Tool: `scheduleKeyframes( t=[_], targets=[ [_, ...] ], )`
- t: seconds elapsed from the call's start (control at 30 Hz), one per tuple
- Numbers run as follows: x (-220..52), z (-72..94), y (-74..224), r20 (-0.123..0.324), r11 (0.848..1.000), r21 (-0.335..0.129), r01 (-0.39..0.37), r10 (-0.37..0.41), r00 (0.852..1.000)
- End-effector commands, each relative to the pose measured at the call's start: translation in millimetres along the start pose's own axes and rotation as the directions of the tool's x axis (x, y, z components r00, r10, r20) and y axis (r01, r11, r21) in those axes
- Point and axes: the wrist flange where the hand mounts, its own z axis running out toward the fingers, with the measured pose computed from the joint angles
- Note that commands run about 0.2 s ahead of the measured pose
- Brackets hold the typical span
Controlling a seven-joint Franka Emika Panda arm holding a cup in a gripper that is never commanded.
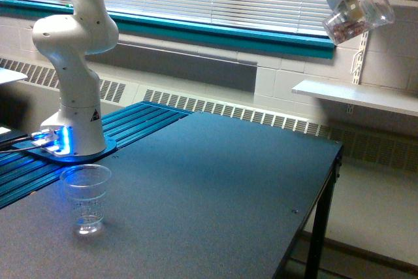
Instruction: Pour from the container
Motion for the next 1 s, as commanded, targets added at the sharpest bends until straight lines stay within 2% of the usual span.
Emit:
scheduleKeyframes(
  t=[0.03, 0.17, 0.3, 0.4, 0.63, 0.8, 1.0],
  targets=[
    [-36.0, 56.2, 42.9, 0.091, 0.993, -0.119, 0.004, 0.007, 0.996],
    [-50.5, 72.5, 64.7, 0.127, 0.989, -0.144, -0.019, 0.038, 0.991],
    [-67.5, 90.7, 101.7, 0.157, 0.977, -0.209, -0.027, 0.061, 0.986],
    [-77.4, 97.0, 123.9, 0.182, 0.971, -0.232, -0.048, 0.092, 0.979],
    [-55.9, 88.9, 179.3, 0.135, 0.948, -0.292, -0.124, 0.169, 0.976],
    [-34.6, 72.6, 213.3, 0.102, 0.930, -0.300, -0.211, 0.251, 0.963],
    [-26.2, 57.1, 255.3, 0.067, 0.904, -0.336, -0.264, 0.303, 0.951]
  ],
)
